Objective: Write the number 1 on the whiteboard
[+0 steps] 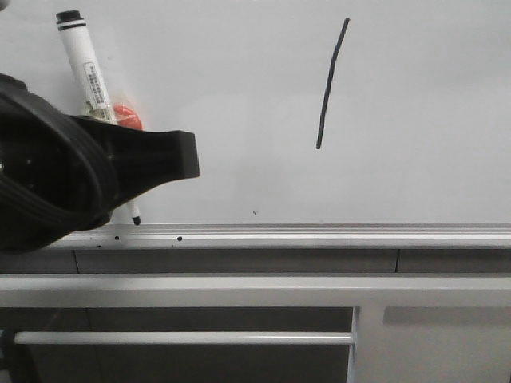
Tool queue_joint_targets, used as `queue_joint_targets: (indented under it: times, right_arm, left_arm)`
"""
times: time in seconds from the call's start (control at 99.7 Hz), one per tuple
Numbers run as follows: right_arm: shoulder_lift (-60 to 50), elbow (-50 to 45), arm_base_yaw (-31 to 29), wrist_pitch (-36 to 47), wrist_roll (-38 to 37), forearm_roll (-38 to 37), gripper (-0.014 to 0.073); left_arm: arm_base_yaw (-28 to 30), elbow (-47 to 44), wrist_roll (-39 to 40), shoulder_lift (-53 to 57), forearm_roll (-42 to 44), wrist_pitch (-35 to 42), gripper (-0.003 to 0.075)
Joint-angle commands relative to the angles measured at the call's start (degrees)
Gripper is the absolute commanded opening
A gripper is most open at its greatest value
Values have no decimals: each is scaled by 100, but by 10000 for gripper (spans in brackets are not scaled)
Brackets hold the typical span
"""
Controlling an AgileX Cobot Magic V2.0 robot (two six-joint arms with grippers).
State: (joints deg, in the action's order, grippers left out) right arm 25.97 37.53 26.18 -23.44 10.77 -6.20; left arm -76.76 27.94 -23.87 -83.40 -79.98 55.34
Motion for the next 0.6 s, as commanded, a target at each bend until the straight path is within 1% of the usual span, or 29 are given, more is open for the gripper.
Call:
queue_joint_targets:
  times: [0.0, 0.191, 0.592]
  right_arm:
    - [37, 149, -44, 499, 7, -42, -62]
    - [37, 149, -44, 499, 7, -42, -62]
    - [37, 149, -44, 478, 7, -42, -62]
  left_arm:
    - [64, 123, 53, 192, 192, 36, -20]
    - [220, 123, 53, 228, 192, -298, -20]
    - [293, 123, 47, 251, 329, -193, -20]
